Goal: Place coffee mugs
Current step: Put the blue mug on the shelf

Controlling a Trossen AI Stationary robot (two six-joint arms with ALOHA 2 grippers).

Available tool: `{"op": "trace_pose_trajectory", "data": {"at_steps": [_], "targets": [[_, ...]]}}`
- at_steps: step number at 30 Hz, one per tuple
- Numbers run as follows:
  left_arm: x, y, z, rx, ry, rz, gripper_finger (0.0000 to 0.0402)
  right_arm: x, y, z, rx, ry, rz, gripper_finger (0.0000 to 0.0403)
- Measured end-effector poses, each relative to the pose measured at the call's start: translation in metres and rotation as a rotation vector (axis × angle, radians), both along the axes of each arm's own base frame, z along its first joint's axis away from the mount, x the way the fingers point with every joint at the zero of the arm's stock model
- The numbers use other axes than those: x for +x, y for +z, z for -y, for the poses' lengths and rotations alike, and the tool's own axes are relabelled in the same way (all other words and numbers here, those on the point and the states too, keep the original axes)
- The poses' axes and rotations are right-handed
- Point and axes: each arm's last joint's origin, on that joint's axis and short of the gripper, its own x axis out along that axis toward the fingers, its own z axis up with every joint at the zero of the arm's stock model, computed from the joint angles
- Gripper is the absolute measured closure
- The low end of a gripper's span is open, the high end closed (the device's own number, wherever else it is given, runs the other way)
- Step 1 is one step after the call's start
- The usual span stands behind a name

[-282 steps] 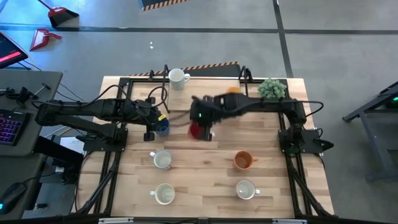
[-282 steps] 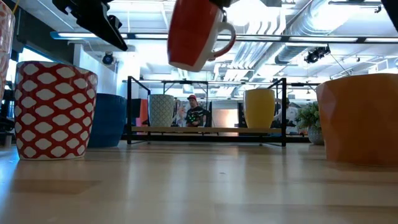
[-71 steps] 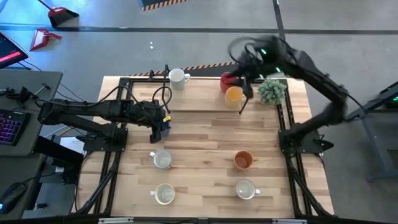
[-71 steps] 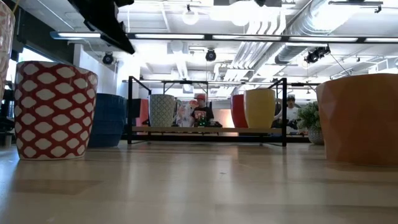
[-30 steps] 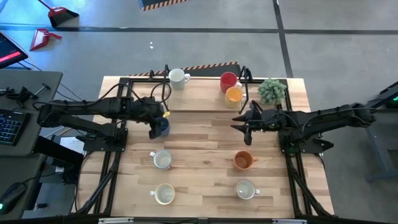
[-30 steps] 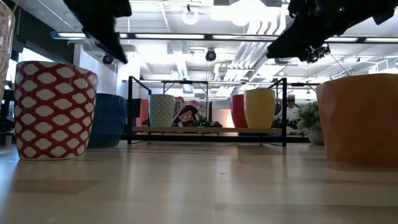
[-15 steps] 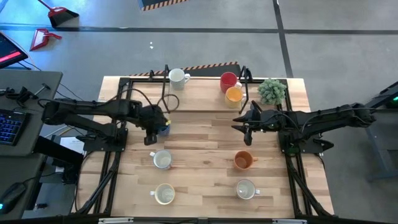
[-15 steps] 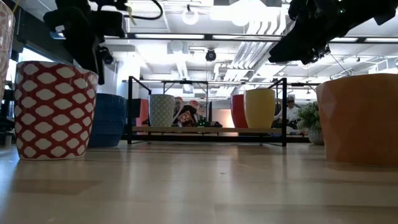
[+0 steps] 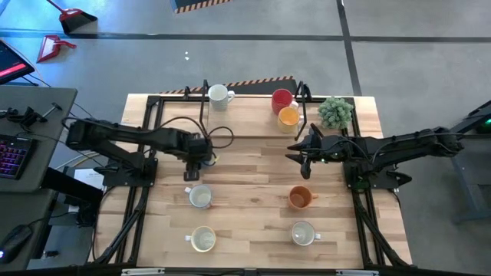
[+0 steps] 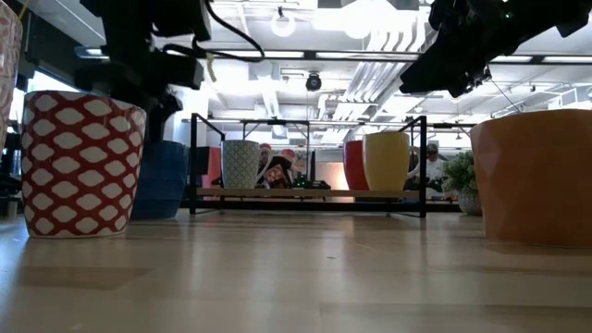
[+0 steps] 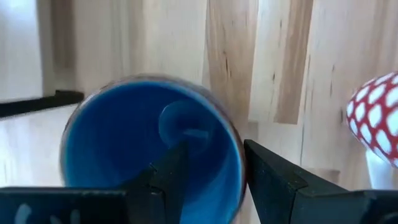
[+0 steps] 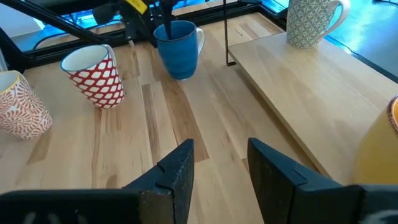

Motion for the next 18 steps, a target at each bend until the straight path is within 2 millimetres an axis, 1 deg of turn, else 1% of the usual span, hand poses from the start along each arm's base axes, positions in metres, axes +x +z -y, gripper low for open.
{"op": "trace_pose_trajectory", "data": {"at_steps": [5, 7, 9, 12, 13, 15, 18], "targets": [[0.009, -0.013, -0.001, -0.003, -0.004, -0.037, 0.0262, 0.0, 0.0, 0.0, 0.0, 0.001, 0.0, 0.0272], [0.01, -0.016, -0.002, -0.03, -0.011, -0.05, 0.027, 0.0, 0.0, 0.0, 0.001, 0.001, -0.002, 0.0272], [0.01, -0.016, -0.005, -0.044, -0.016, -0.051, 0.0298, 0.0, 0.0, 0.0, 0.002, 0.002, -0.002, 0.0273], [0.011, -0.016, -0.008, -0.05, -0.039, -0.043, 0.0373, 0.0, 0.0, 0.0, 0.002, 0.004, -0.003, 0.0273], [0.011, -0.016, -0.009, -0.065, -0.054, -0.039, 0.0385, 0.0, 0.0, 0.0, 0.002, 0.005, -0.004, 0.0272], [0.015, -0.015, -0.012, -0.084, -0.088, 0.014, 0.0389, 0.0, 0.0, 0.0, -0.004, 0.011, -0.005, 0.0272], [0.017, -0.014, -0.014, -0.168, -0.102, 0.046, 0.0395, 0.0, 0.0, -0.001, -0.012, 0.024, -0.007, 0.0272]]}}
